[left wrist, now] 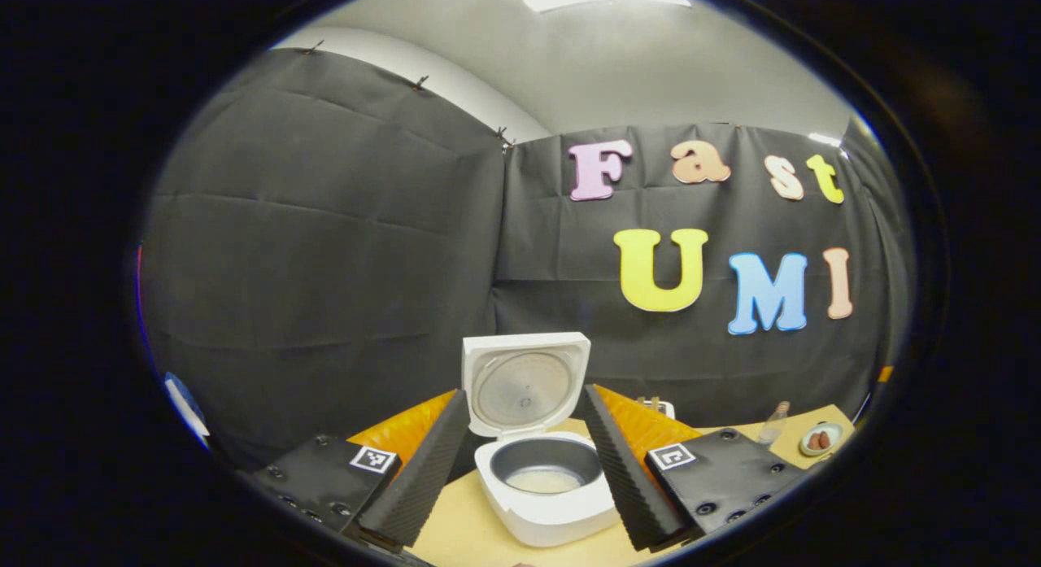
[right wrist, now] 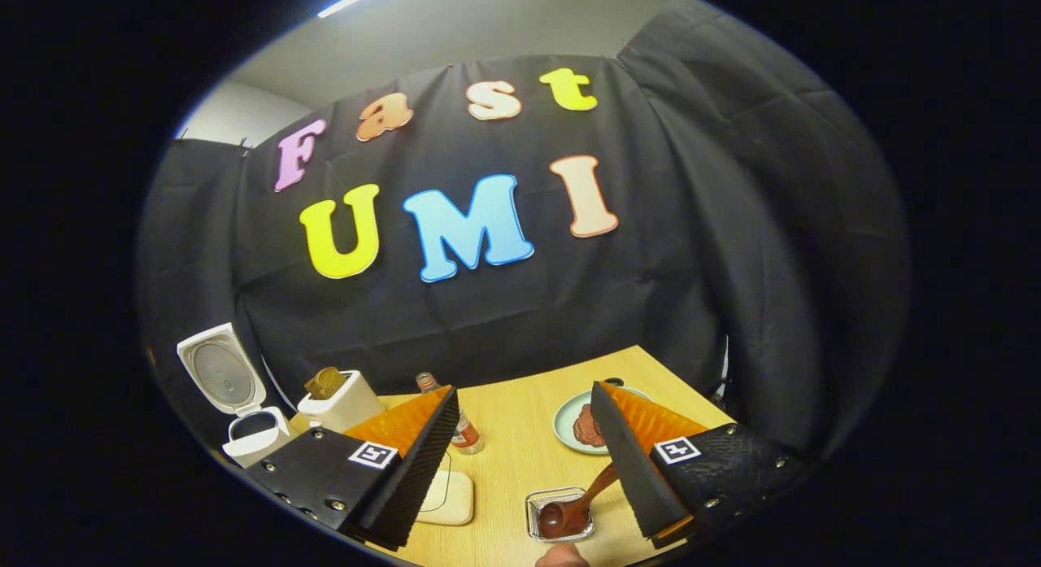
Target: Close the left gripper, press the button to open the rice cooker; take a wooden spoon from the chopstick holder with the right hand, scoop a spoonful of rice and pour it into the rice cooker, then put the wooden spoon back into the chopstick holder.
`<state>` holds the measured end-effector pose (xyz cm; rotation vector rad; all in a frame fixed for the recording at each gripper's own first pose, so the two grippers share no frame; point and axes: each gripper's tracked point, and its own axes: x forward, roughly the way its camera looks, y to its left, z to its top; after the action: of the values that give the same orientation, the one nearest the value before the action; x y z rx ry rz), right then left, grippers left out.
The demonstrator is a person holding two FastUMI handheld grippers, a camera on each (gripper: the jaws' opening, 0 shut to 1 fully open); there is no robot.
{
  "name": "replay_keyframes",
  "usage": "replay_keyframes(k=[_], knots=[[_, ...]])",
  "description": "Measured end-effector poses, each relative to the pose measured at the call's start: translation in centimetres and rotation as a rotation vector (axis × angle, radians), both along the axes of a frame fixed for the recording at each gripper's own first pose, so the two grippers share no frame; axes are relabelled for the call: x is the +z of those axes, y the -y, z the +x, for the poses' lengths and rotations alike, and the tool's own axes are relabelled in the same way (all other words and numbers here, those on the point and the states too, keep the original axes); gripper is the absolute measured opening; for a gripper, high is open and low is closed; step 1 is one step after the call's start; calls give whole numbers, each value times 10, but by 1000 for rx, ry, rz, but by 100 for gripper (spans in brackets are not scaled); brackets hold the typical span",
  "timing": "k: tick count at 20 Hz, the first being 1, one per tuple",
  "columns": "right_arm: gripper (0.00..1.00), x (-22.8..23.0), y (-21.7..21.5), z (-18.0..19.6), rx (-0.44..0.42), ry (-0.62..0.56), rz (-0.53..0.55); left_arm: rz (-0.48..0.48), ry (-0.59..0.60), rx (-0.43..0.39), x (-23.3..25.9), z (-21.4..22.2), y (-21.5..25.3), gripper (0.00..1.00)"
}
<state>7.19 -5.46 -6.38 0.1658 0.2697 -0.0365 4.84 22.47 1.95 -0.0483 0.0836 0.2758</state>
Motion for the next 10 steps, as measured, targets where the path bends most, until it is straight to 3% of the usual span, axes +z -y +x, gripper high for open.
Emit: replay_keyframes(k=[6,7,10], knots=[[99,31,-33,-22,-41,104,-15,-19,-33,-7,-10,79,-51,99],[94,31,-35,-24,-48,104,-28,-9,-38,-13,-9,94,-58,97],[99,31,-48,-33,-62,99,-51,4,-39,-30,-7,145,-77,95]])
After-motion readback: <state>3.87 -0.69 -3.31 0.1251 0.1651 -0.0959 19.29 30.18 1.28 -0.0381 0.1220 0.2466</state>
